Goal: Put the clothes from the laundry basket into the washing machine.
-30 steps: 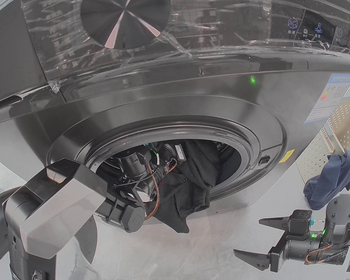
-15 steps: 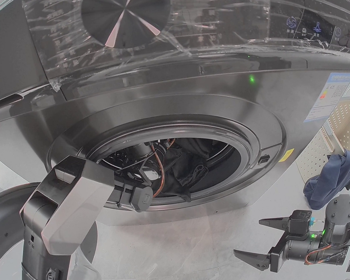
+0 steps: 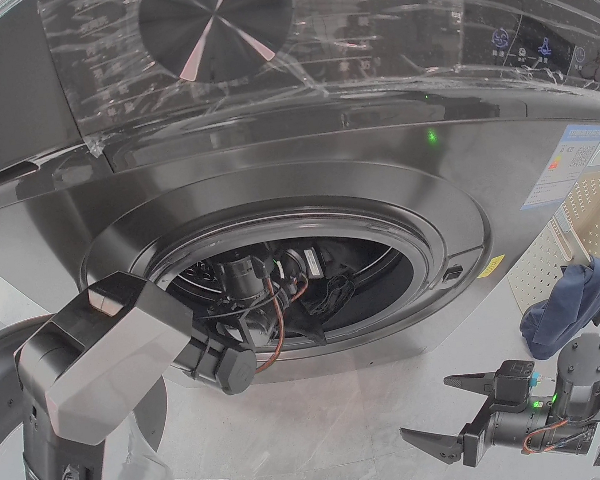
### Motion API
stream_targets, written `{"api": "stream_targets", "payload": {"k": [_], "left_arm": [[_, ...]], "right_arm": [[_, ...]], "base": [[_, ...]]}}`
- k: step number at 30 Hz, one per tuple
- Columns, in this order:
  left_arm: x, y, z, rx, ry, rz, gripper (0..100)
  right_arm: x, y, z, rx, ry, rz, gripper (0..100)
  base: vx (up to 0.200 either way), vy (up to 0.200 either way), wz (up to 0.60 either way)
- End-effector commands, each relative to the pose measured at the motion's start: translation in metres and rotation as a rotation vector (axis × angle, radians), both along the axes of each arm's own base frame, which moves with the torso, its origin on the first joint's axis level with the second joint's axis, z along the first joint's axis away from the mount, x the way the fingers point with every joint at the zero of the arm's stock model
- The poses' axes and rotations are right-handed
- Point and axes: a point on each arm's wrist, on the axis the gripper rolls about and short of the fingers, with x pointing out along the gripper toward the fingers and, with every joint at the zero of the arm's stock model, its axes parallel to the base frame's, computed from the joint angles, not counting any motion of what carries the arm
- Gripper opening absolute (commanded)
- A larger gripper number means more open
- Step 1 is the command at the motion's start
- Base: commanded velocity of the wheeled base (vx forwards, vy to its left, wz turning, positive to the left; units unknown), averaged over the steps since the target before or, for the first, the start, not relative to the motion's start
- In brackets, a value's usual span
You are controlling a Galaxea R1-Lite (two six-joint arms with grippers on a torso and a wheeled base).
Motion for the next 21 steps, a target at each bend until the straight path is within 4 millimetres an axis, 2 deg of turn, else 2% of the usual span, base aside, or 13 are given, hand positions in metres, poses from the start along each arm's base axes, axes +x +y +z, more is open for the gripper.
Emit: {"api": "stream_targets", "payload": {"k": [1, 5, 10, 11, 14, 21], "left_arm": [[-0.037, 0.004, 0.004, 0.054, 0.126, -0.106, 100], [-0.045, 0.006, -0.015, 0.100, 0.194, -0.119, 100], [-0.038, 0.006, -0.030, 0.123, 0.220, -0.106, 100], [-0.035, 0.004, -0.030, 0.122, 0.214, -0.106, 0], [-0.025, 0.000, -0.030, 0.114, 0.201, -0.102, 0], [0.002, -0.005, -0.014, 0.051, 0.117, -0.049, 0]], "right_arm": [[0.000, 0.000, 0.000, 0.001, 0.000, 0.001, 100], [-0.001, 0.000, 0.000, 0.000, -0.001, 0.003, 100], [-0.002, 0.000, 0.000, -0.001, 0.000, 0.006, 100], [-0.003, 0.001, 0.000, 0.000, -0.001, 0.014, 100], [-0.004, 0.003, 0.001, 0.001, -0.002, 0.022, 100], [-0.003, 0.004, 0.001, 0.004, -0.006, 0.022, 100]], "base": [[0.000, 0.000, 0.00], [0.000, 0.000, 0.00], [0.000, 0.000, 0.00], [0.000, 0.000, 0.00], [0.000, 0.000, 0.00], [0.000, 0.000, 0.00]]}}
